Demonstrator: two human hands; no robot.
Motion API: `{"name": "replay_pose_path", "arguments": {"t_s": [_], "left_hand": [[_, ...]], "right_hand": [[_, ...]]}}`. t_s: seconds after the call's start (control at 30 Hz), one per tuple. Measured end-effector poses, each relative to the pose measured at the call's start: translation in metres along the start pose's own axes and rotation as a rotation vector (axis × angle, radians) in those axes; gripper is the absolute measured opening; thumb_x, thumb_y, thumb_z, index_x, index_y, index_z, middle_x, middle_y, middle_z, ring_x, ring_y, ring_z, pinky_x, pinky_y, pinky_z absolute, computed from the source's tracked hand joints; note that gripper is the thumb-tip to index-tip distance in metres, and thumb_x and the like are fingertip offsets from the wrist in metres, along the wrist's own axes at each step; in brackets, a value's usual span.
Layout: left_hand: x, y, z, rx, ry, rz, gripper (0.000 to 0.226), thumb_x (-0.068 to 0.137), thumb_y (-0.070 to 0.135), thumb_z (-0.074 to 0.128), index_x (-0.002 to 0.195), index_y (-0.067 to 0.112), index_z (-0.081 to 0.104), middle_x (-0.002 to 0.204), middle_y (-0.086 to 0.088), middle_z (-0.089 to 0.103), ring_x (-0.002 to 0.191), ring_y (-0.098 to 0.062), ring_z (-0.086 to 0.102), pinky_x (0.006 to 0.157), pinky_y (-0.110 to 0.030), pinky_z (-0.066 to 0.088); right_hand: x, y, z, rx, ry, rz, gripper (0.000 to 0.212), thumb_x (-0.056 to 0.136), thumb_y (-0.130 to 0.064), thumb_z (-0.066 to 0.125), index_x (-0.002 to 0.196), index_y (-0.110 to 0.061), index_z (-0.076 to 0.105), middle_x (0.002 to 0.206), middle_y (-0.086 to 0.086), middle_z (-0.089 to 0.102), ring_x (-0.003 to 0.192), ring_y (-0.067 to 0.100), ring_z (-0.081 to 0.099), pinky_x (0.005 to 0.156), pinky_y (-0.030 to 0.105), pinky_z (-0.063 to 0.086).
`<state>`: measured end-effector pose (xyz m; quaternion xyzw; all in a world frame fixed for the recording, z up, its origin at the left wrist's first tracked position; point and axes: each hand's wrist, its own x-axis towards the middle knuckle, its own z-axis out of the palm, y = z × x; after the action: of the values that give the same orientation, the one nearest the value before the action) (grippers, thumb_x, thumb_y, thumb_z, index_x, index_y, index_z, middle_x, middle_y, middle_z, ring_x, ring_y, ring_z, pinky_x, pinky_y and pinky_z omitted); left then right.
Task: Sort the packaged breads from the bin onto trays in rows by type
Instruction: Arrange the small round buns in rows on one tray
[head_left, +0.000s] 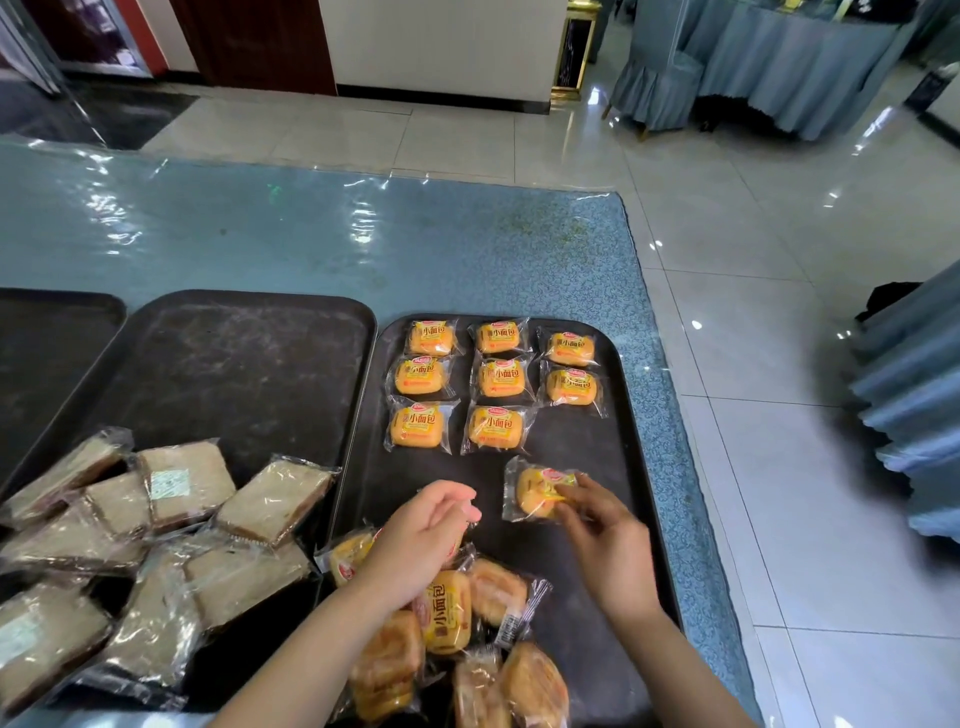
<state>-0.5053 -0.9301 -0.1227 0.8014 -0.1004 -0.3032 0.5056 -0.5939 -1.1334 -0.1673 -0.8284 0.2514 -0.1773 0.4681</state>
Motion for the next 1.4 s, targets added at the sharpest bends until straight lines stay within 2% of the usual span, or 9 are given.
{"name": "replay_pose_path", "arguments": {"t_s": [0.2, 0.4, 0.6, 0.8, 0.97, 1.1, 1.2, 1.33, 1.4], "left_hand": [[0.009, -0.008, -0.008, 0.106, 0.041, 0.043, 0.015, 0.098, 0.031, 0.052, 0.109, 0.037, 0.06, 0.108, 0.018, 0.067, 0.105, 0.004, 0.058, 0.091, -0.02, 0.045], [0.011, -0.017, -0.014, 0.161, 0.054, 0.033, 0.014, 0.098, 0.033, 0.051, 0.106, 0.04, 0.06, 0.105, 0.023, 0.066, 0.102, 0.009, 0.057, 0.081, -0.012, 0.042], [0.012, -0.022, -0.015, 0.156, 0.048, 0.028, 0.015, 0.098, 0.032, 0.05, 0.108, 0.039, 0.06, 0.106, 0.024, 0.065, 0.104, 0.007, 0.057, 0.086, -0.015, 0.045], [0.012, -0.022, -0.015, 0.148, 0.062, 0.059, 0.015, 0.098, 0.026, 0.05, 0.096, 0.034, 0.063, 0.097, 0.023, 0.065, 0.098, 0.005, 0.059, 0.08, -0.016, 0.045], [0.011, -0.022, -0.02, 0.134, 0.109, 0.069, 0.02, 0.098, 0.019, 0.05, 0.092, 0.032, 0.064, 0.096, 0.018, 0.067, 0.094, 0.003, 0.061, 0.081, -0.021, 0.048], [0.013, -0.026, -0.032, 0.236, 0.19, 0.023, 0.018, 0.098, 0.024, 0.051, 0.092, 0.036, 0.063, 0.094, 0.018, 0.065, 0.09, 0.004, 0.059, 0.073, -0.015, 0.043], [0.015, -0.037, -0.045, 0.41, 0.224, 0.018, 0.014, 0.096, 0.023, 0.053, 0.098, 0.034, 0.062, 0.098, 0.02, 0.061, 0.094, 0.002, 0.056, 0.073, -0.012, 0.04], [0.017, -0.052, -0.054, 0.577, 0.173, 0.004, 0.021, 0.096, 0.029, 0.053, 0.115, 0.032, 0.06, 0.114, 0.017, 0.057, 0.11, -0.005, 0.05, 0.088, -0.022, 0.04], [0.014, -0.054, -0.054, 0.537, 0.102, -0.012, 0.031, 0.096, 0.035, 0.053, 0.127, 0.034, 0.055, 0.123, 0.018, 0.054, 0.114, -0.003, 0.049, 0.092, -0.021, 0.04]], "right_hand": [[0.065, 0.026, -0.02, -0.148, 0.062, 0.08, 0.016, 0.086, -0.009, 0.069, 0.099, -0.018, 0.072, 0.098, 0.004, 0.073, 0.078, 0.011, 0.062, 0.071, 0.013, 0.042], [0.098, 0.048, -0.008, -0.281, -0.014, 0.027, 0.019, 0.089, -0.012, 0.065, 0.107, -0.014, 0.072, 0.125, 0.005, 0.063, 0.106, 0.025, 0.065, 0.096, 0.035, 0.05], [0.099, 0.053, -0.005, -0.47, -0.16, -0.087, 0.036, 0.092, -0.007, 0.055, 0.126, -0.016, 0.063, 0.147, 0.008, 0.045, 0.129, 0.031, 0.048, 0.105, 0.036, 0.042], [0.079, 0.047, -0.001, -0.5, -0.1, -0.219, 0.046, 0.09, -0.009, 0.05, 0.136, -0.011, 0.054, 0.15, 0.011, 0.041, 0.137, 0.031, 0.038, 0.114, 0.043, 0.032], [0.069, 0.058, 0.017, -0.813, -0.287, -0.269, 0.067, 0.095, -0.047, 0.024, 0.152, -0.013, 0.024, 0.159, 0.004, 0.016, 0.148, 0.021, 0.011, 0.12, 0.033, 0.003], [0.067, 0.06, 0.016, -0.909, -0.307, -0.29, 0.068, 0.094, -0.046, 0.026, 0.153, -0.012, 0.022, 0.16, 0.006, 0.013, 0.148, 0.023, 0.011, 0.118, 0.033, -0.001], [0.071, 0.047, 0.013, -0.748, -0.311, -0.216, 0.059, 0.099, -0.038, 0.034, 0.153, -0.018, 0.023, 0.162, -0.001, 0.01, 0.15, 0.017, 0.003, 0.119, 0.029, -0.008], [0.058, 0.018, 0.014, -0.5, -0.265, -0.204, 0.05, 0.094, -0.019, 0.051, 0.143, -0.013, 0.043, 0.153, 0.005, 0.036, 0.144, 0.022, 0.027, 0.12, 0.034, 0.015], [0.043, 0.002, 0.02, -0.384, -0.373, -0.164, 0.04, 0.093, -0.015, 0.053, 0.133, -0.015, 0.053, 0.14, 0.003, 0.049, 0.131, 0.019, 0.044, 0.111, 0.025, 0.03]]}}
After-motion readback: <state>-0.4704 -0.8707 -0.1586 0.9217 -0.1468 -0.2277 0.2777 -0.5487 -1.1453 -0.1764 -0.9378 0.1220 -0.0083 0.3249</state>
